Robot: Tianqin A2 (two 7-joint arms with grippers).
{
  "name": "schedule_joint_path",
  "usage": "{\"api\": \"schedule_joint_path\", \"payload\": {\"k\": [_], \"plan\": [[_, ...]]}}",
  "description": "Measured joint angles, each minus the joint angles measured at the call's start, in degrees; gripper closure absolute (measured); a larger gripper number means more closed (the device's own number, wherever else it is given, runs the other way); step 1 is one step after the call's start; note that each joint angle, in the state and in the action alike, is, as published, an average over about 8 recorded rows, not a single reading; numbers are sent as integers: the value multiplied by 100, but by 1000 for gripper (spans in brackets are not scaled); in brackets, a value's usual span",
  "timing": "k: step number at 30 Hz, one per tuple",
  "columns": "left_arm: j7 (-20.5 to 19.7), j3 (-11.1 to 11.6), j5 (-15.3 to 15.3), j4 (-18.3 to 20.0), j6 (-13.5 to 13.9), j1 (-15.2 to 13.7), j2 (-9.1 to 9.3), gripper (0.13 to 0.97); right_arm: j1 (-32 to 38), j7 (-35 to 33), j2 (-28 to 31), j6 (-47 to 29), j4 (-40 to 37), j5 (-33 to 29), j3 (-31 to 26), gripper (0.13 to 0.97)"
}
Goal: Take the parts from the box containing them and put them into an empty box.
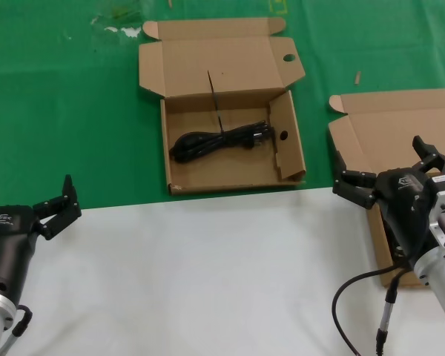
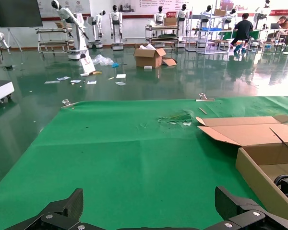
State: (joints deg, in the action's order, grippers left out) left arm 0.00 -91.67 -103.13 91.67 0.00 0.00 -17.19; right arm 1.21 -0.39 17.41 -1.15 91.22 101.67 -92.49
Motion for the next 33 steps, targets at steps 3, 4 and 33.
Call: {"api": "schedule_joint_path", "payload": {"k": [3,4,33], "plan": [[0,0,0,0,0,0,0,132,0,0,0,0,0,0,0,129],[0,0,0,0,0,0,0,132,0,0,0,0,0,0,0,129],[0,0,0,0,0,0,0,132,0,0,0,0,0,0,0,129]]}}
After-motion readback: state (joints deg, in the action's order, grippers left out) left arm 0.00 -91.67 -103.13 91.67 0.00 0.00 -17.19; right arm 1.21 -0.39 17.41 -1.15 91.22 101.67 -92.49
